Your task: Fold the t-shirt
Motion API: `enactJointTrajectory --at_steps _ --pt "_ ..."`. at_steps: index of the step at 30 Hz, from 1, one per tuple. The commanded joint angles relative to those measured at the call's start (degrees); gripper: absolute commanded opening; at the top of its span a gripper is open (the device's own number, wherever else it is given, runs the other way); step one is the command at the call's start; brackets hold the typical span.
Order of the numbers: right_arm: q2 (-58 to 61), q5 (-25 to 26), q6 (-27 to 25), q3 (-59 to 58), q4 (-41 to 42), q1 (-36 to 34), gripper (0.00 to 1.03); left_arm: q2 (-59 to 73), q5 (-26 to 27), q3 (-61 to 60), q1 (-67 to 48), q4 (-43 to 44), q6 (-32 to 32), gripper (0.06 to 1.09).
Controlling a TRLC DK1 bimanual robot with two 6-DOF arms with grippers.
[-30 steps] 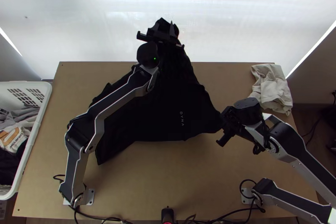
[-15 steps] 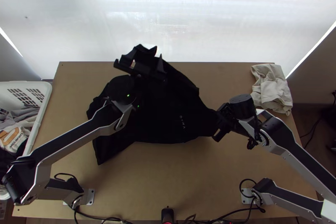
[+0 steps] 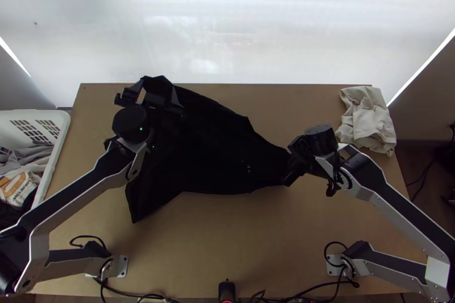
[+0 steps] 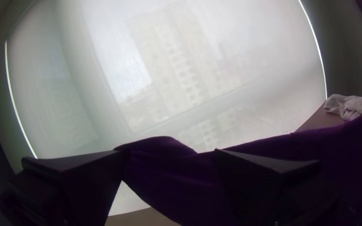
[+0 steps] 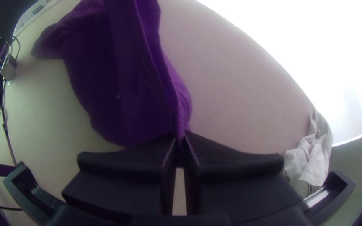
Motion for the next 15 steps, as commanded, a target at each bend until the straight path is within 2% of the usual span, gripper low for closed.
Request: enactJointTrajectory --at_steps 1,3,6,8,11,15 --pt "0.97 -0.25 0.29 -0.26 0.51 -1.40 0.03 12.91 0.37 14.27 2.43 -1.73 -2.18 1.03" --pt "1.15 -0.25 0.38 -0.08 0.51 -2.02 0.03 17.74 0.37 22.45 2.34 -8.24 -6.92 1.03" --pt "1.24 -0.25 0.47 0.09 0.51 -2.89 0.03 24.42 0.81 36.77 2.43 -25.73 -17.29 1.03" --pt "1.15 -0.25 0.47 0.01 0.51 -3.60 0.03 28.02 4.23 44.51 2.51 -36.01 -22.30 1.03" --pt "0.97 -0.25 0.47 -0.43 0.51 -4.48 0.03 31.36 10.39 51.19 2.43 -44.45 -25.91 1.03" --pt "1.06 -0.25 0.47 -0.87 0.51 -4.83 0.03 39.36 18.82 66.48 3.22 -62.11 -32.67 1.03"
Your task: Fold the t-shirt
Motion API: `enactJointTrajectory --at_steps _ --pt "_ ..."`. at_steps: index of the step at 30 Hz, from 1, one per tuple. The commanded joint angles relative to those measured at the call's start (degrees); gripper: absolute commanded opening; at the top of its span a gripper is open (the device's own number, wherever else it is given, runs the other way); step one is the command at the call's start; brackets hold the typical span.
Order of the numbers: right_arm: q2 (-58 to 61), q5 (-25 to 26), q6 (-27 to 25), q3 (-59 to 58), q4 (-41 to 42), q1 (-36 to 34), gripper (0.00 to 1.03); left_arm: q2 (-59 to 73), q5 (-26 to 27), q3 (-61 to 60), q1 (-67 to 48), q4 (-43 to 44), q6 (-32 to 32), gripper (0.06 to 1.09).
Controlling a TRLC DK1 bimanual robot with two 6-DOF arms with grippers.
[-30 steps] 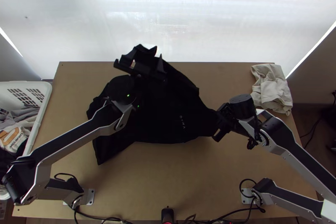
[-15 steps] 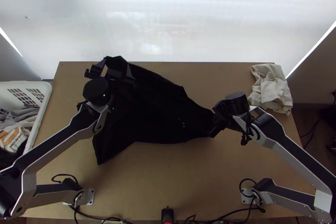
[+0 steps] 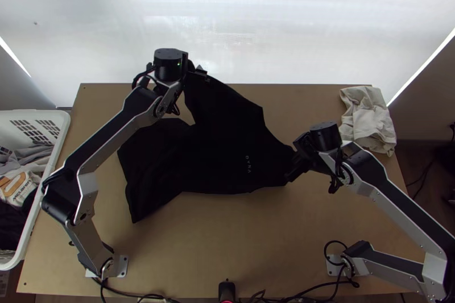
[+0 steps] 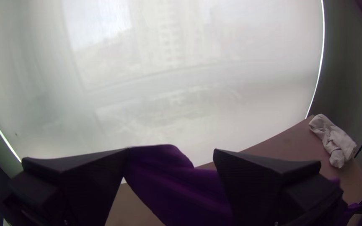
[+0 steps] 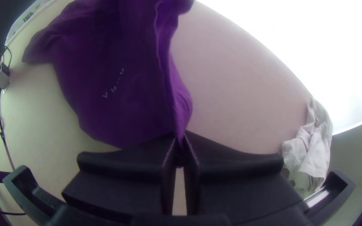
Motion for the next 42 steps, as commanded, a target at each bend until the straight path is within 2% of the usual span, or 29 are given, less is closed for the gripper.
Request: enactJointTrajectory --at_steps 1,2,3,4,5,6,8,9,12,20,22,25,31,35,42 --pt "0.21 0.01 0.07 -0.59 0.11 -1.16 0.03 14.96 15.02 27.73 1.71 -29.82 -11.89 1.02" --pt "0.38 0.01 0.16 -0.68 0.11 -1.16 0.03 16.54 18.45 30.55 2.42 -32.98 -12.95 0.94" --pt "0.56 0.01 0.16 -0.68 0.11 -1.16 0.03 16.63 20.39 30.20 2.59 -33.25 -13.04 0.74" --pt "0.74 -0.07 0.25 -0.77 0.29 -1.16 0.03 16.63 21.09 29.67 2.68 -33.34 -12.95 0.60" --pt "0.91 -0.07 0.25 -0.77 0.47 -1.16 0.03 16.63 21.18 29.23 2.68 -33.69 -12.95 0.59" --pt "1.09 -0.07 0.34 -0.85 0.55 -1.07 0.03 16.72 21.18 28.88 2.68 -34.04 -12.95 0.63" --pt "1.35 -0.07 0.51 -0.94 0.64 -1.07 0.03 16.90 21.18 28.53 2.68 -35.27 -12.77 0.99" --pt "1.35 -0.07 0.42 -1.03 0.73 -1.16 0.03 16.98 21.18 28.53 2.77 -35.88 -12.77 1.02" --pt "1.53 -0.07 0.42 -1.29 0.99 -1.16 0.03 16.54 21.18 28.53 3.65 -39.49 -12.77 1.02" --pt "2.32 0.01 0.25 -0.77 2.14 -1.60 0.03 10.57 21.18 20.00 8.04 -65.24 -6.45 1.03" --pt "2.93 -0.07 0.25 -0.68 3.02 -1.68 0.03 7.67 21.27 15.61 10.06 -68.14 -5.22 1.02" --pt "3.99 -0.07 0.25 -0.41 4.42 -1.68 0.03 0.29 21.35 5.59 12.35 -66.56 -3.46 1.02" --pt "5.83 -0.16 0.51 0.38 6.79 -1.68 0.03 -17.73 21.35 -16.56 13.05 -54.61 -1.96 1.02" --pt "6.98 -0.34 0.60 0.90 8.02 -1.68 0.03 -25.29 21.00 -28.87 14.19 -52.76 -1.44 1.02" --pt "9.61 -0.43 0.69 4.24 9.17 -1.68 0.03 -32.85 14.06 -44.78 17.53 -49.77 2.08 1.02"
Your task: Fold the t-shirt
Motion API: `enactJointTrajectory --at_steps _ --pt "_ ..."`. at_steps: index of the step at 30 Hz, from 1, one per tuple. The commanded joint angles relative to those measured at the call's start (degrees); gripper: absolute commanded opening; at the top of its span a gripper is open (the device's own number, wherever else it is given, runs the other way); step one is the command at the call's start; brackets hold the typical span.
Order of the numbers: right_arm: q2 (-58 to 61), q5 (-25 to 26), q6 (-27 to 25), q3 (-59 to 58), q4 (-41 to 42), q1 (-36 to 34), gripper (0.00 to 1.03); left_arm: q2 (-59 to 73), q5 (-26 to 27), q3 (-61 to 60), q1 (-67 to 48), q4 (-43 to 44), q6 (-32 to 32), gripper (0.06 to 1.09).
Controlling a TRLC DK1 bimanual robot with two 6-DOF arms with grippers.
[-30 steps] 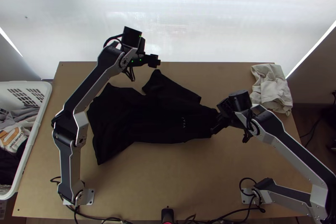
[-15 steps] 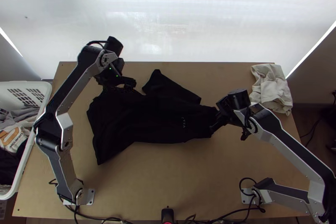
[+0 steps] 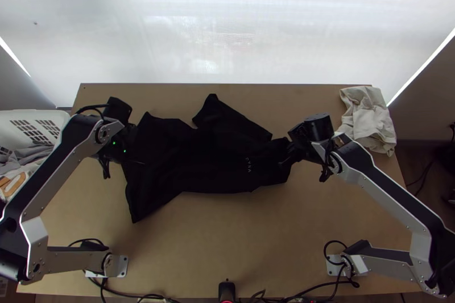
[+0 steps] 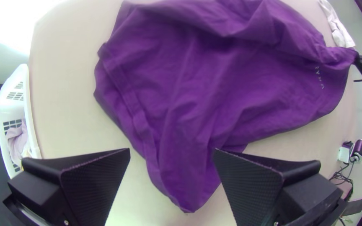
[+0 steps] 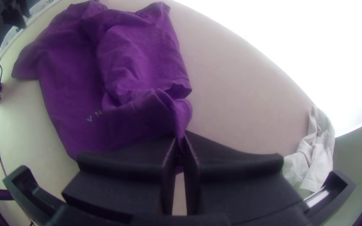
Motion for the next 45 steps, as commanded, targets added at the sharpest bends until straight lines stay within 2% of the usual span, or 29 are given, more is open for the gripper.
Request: enactJointTrajectory --at_steps 1,5,8,10,16,29,30,34,35,45 --pt "2.75 -0.14 0.36 2.94 1.08 0.00 0.03 -9.29 -5.03 -17.27 2.87 4.07 2.50 1.02" --pt "4.16 -0.23 0.71 4.69 1.17 -0.09 0.03 -10.70 -7.84 -22.89 3.48 7.85 2.67 1.02" --pt "5.21 -0.23 0.80 5.57 1.78 -0.62 0.03 -10.79 -7.84 -25.44 3.57 9.60 2.58 0.94" --pt "6.09 -0.23 0.89 6.10 2.49 -1.06 0.03 -10.70 -7.84 -26.67 3.48 10.22 2.41 0.93" --pt "8.73 -0.23 1.59 8.47 2.75 -2.11 0.03 -9.29 -6.08 -27.90 2.87 10.75 2.23 0.63" --pt "10.31 -0.23 2.47 10.14 2.93 -2.20 0.03 -6.39 -1.86 -28.96 2.96 13.30 1.00 0.62" --pt "10.40 -0.23 2.47 10.32 2.93 -2.20 0.03 -6.04 -1.51 -29.22 2.87 13.74 0.83 0.57" --pt "11.80 -0.14 2.38 11.20 4.07 -2.81 0.03 -4.72 0.07 -29.66 2.87 15.84 0.65 0.15" --pt "12.68 -0.14 2.47 11.64 4.51 -3.08 0.03 -4.46 0.07 -29.57 2.78 16.37 0.56 0.09" --pt "21.03 -0.14 3.26 19.20 9.87 -3.43 0.03 -7.88 -0.28 -22.01 6.74 21.73 -1.11 0.09"
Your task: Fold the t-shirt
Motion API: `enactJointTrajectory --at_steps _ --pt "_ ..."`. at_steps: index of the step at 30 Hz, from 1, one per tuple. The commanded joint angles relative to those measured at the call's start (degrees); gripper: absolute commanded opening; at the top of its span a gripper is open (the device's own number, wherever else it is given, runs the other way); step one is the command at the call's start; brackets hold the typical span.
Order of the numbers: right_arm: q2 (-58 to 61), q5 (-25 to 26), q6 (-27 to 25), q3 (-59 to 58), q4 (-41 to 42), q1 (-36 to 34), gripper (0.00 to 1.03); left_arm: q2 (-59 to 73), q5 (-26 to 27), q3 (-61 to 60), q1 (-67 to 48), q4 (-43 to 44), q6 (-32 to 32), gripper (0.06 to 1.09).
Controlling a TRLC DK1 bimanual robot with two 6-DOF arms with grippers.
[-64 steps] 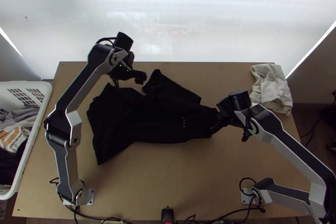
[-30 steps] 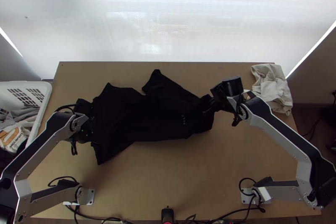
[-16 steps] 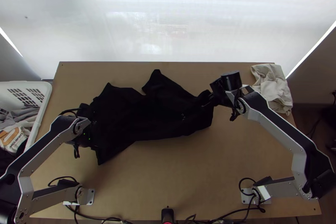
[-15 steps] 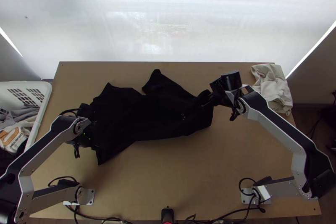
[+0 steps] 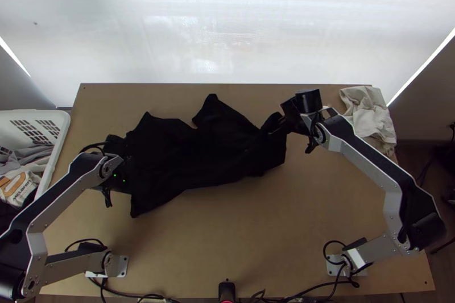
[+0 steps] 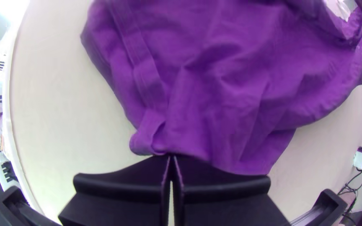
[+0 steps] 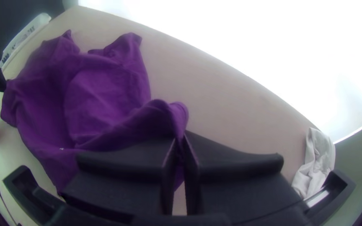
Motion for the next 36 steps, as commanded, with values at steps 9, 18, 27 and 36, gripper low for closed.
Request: enactJointTrajectory --at_steps 9,18,27,36 --pt "10.70 0.03 2.86 5.47 14.13 -0.66 0.03 -3.35 -1.38 7.69 9.33 11.53 -1.26 0.09" --pt "11.06 0.74 9.01 4.42 15.44 -2.50 0.99 -2.03 -2.08 7.51 10.12 15.92 -0.82 0.09" --pt "-8.19 0.30 5.05 -11.75 6.57 -3.99 0.98 -1.41 -2.00 6.98 9.15 16.80 -0.74 0.09" --pt "-20.50 0.21 2.95 -25.81 2.26 8.22 0.96 -1.41 -2.00 5.84 8.01 17.41 -1.53 0.09"
